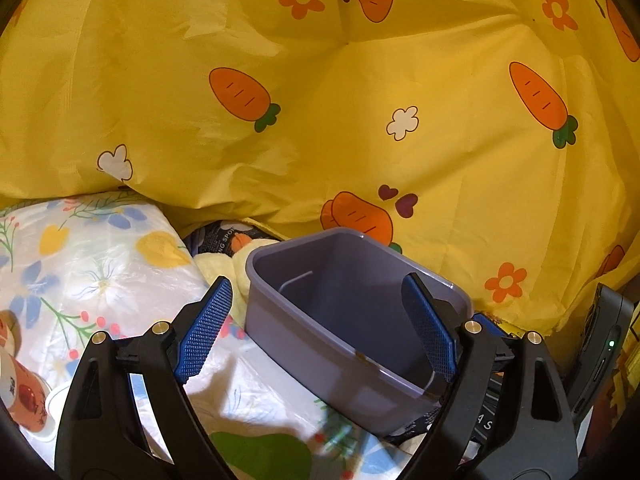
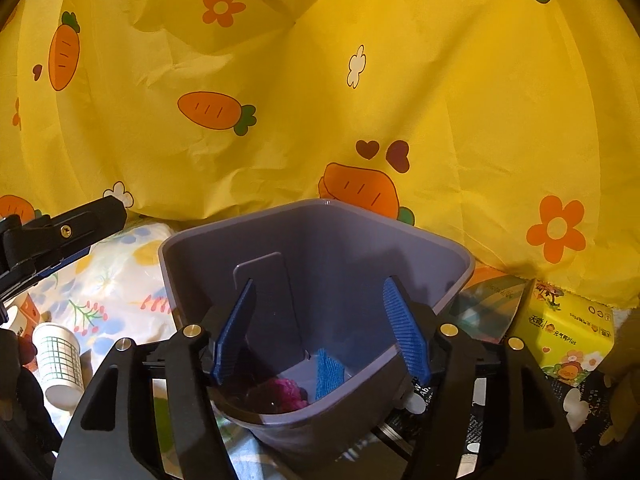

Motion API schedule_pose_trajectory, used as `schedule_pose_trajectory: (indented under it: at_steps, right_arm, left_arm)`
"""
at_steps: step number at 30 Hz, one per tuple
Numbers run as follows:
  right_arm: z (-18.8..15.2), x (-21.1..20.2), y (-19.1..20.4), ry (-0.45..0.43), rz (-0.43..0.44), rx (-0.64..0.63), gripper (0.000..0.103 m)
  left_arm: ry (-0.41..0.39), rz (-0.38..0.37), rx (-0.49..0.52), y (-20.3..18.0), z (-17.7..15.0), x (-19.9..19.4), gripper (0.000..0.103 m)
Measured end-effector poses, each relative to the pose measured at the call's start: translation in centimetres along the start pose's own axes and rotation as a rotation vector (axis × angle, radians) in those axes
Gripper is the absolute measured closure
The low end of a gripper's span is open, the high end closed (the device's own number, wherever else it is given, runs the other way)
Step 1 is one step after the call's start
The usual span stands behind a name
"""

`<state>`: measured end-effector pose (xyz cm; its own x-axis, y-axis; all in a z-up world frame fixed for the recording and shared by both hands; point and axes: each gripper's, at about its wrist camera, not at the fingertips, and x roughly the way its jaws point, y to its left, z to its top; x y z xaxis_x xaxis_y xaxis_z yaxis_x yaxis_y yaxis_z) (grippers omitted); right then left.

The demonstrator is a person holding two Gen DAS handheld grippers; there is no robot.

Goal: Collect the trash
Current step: 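Grasp the black plastic bag with the left tool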

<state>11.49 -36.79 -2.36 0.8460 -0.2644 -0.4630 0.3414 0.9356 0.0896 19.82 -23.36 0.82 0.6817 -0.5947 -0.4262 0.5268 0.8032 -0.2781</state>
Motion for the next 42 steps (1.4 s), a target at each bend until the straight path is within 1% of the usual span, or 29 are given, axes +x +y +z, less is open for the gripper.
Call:
schedule_pose_trajectory:
  at_steps: [6,11,15,17,18,22,25,26,27,28,29,31,34,36,40,41,42]
  right_arm:
    - [-0.2,-2.3,0.1,-0.017,0.020,0.008,0.033]
    - [-1.0,-5.5,1.8,-0.052,0.087,0.003,0.029]
    - [-2.2,-7.7,4.2,-0.058,0.176,-0.019,0.027]
    - [-3.0,-8.5,5.6,-0.054,0.220,-0.036,0.026]
    - [-3.5,-8.8,6.4,-0.045,0.250,-0.050,0.026]
    - [-5.1,-9.9,9.7,-0.005,0.345,-0.107,0.026]
    - [-6.0,-10.6,12.1,0.000,0.381,-0.153,0.026]
    - [-6.2,-10.7,12.7,-0.002,0.390,-0.166,0.026]
    - [-6.4,-10.9,13.4,-0.003,0.400,-0.175,0.026]
    - [-6.6,-10.9,14.0,0.000,0.410,-0.183,0.026]
    - [-6.8,-10.9,14.6,0.005,0.420,-0.190,0.026]
    - [-7.3,-10.7,15.5,0.019,0.435,-0.200,0.026]
    - [-7.8,-10.4,16.3,0.037,0.452,-0.205,0.026]
    - [-7.9,-10.2,16.6,0.045,0.457,-0.206,0.026]
    - [-8.1,-9.9,16.8,0.051,0.459,-0.213,0.026]
    - [-8.0,-9.8,16.9,0.053,0.460,-0.214,0.026]
    - [-8.0,-9.6,16.9,0.054,0.461,-0.214,0.026]
  left_arm:
    - [-0.007,0.025,0.002,0.9,-1.1,-3.1,0.018]
    - [-0.012,0.136,0.002,2.5,-2.5,-7.4,0.018]
    - [-0.036,0.242,-0.018,4.3,-4.4,-12.3,0.017]
    - [-0.049,0.279,-0.050,5.9,-5.3,-14.8,0.017]
    - [-0.061,0.313,-0.076,6.9,-5.7,-16.2,0.017]
    - [-0.093,0.482,-0.173,11.1,-7.6,-21.3,0.017]
    - [-0.105,0.616,-0.232,14.6,-9.6,-24.9,0.017]
    - [-0.113,0.646,-0.259,15.8,-10.3,-25.9,0.017]
    - [-0.112,0.672,-0.288,17.0,-10.9,-26.7,0.017]
    - [-0.095,0.698,-0.315,18.2,-11.5,-27.2,0.017]
    - [-0.082,0.711,-0.341,19.1,-12.0,-27.6,0.017]
    - [-0.076,0.711,-0.379,20.6,-12.8,-28.1,0.017]
    - [-0.058,0.708,-0.392,21.7,-13.0,-27.8,0.024]
    - [-0.029,0.708,-0.406,22.6,-12.9,-27.1,0.036]
    - [0.016,0.685,-0.471,24.4,-13.4,-26.1,0.047]
    - [0.024,0.685,-0.471,24.6,-13.4,-25.9,0.053]
    - [0.031,0.684,-0.471,24.7,-13.5,-25.8,0.063]
